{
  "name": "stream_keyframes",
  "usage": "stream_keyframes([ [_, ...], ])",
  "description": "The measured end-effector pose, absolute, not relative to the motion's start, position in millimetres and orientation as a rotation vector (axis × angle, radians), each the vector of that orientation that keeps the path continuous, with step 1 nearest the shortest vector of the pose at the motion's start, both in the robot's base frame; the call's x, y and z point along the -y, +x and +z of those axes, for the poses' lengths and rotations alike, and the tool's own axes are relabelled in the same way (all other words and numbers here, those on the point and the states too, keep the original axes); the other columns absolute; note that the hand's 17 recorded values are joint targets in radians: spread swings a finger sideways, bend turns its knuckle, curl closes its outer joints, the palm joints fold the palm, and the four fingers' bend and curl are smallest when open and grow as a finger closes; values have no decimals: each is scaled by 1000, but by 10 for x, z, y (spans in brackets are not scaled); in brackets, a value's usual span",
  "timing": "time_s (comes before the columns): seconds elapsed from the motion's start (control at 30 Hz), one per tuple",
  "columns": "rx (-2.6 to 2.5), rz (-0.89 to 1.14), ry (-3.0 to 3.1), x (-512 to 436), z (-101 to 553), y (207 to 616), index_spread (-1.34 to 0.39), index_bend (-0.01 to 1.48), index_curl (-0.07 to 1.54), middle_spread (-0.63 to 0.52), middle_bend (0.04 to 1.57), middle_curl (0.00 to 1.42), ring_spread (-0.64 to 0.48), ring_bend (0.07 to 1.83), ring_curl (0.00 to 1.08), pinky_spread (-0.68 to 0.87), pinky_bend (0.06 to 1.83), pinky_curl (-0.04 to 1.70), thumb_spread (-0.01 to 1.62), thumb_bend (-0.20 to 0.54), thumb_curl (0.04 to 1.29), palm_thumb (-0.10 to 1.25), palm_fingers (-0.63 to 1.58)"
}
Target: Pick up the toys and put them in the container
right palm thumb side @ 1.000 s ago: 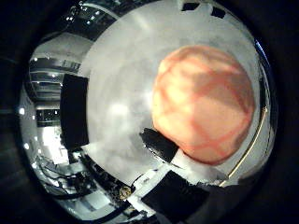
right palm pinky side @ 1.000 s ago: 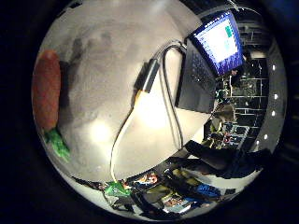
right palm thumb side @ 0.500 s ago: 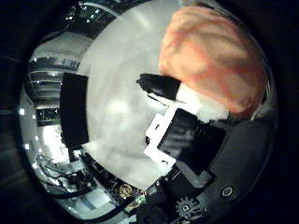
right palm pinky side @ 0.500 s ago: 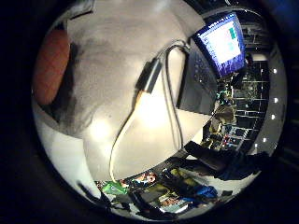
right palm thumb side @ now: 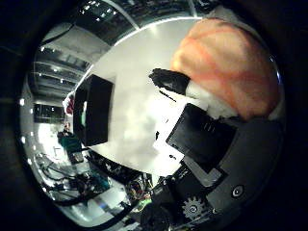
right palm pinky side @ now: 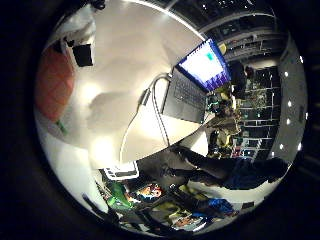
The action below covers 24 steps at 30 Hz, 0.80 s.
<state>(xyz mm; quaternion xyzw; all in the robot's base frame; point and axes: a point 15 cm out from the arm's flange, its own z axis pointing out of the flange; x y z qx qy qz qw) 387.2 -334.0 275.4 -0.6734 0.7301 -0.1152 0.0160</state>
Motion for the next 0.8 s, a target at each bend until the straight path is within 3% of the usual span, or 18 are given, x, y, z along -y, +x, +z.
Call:
stream_keyframes([
  [0.47,-1853,-257,-2198,662,3107,4476,-192,1196,647,-88,1320,587,-159,1433,554,-195,1173,910,978,-21,541,898,1219],
  [0.8,-1569,-219,-2270,-1381,3124,4642,-187,1197,637,-85,1327,579,-159,1436,551,-211,1125,981,981,-26,545,881,1217],
])
